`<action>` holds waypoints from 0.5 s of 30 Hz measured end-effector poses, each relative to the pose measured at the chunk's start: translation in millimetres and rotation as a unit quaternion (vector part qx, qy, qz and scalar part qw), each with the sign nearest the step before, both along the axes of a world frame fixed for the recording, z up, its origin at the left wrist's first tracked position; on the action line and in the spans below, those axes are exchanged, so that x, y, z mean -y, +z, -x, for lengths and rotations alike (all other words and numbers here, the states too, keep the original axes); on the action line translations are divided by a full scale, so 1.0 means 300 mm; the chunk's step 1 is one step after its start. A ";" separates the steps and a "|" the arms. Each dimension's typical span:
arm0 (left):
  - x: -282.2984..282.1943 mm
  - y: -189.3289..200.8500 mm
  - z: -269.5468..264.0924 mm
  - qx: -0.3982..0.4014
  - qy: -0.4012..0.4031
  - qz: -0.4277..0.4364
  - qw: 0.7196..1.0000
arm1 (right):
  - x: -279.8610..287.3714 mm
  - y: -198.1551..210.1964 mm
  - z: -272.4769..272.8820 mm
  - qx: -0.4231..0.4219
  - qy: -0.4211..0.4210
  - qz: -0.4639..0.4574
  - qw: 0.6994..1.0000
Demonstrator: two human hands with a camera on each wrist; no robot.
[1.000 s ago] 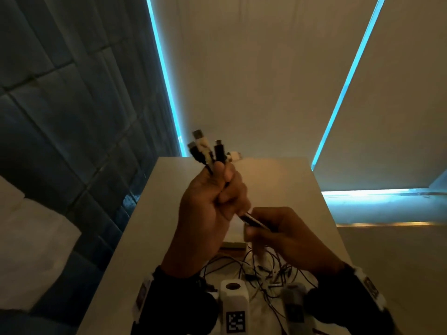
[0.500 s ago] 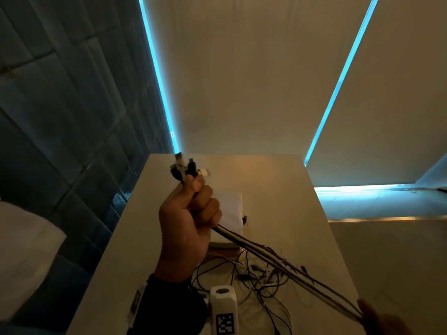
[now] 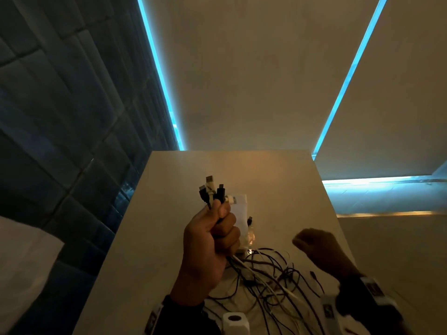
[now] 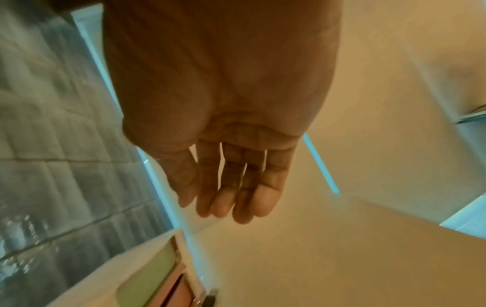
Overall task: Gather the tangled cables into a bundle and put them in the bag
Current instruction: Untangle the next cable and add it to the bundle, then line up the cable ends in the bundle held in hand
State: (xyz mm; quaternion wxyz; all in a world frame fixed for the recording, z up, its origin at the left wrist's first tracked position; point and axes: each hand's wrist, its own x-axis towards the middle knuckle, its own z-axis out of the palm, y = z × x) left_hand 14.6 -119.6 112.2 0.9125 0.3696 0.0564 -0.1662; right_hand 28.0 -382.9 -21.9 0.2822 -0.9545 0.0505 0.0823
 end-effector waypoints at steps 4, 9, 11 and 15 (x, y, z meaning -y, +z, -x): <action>-0.027 -0.015 -0.021 -0.014 -0.001 0.015 1.000 | -0.143 -0.107 -0.303 -0.055 0.040 0.023 0.997; -0.053 -0.033 -0.027 -0.037 0.018 0.002 0.999 | -0.243 -0.260 -0.465 -0.158 0.064 0.063 0.983; -0.066 -0.033 -0.028 -0.052 0.027 -0.006 0.998 | -0.278 -0.287 -0.487 -0.189 0.073 0.072 0.977; -0.079 -0.033 -0.040 -0.072 0.038 -0.041 0.996 | -0.323 -0.325 -0.506 -0.195 0.114 0.098 0.969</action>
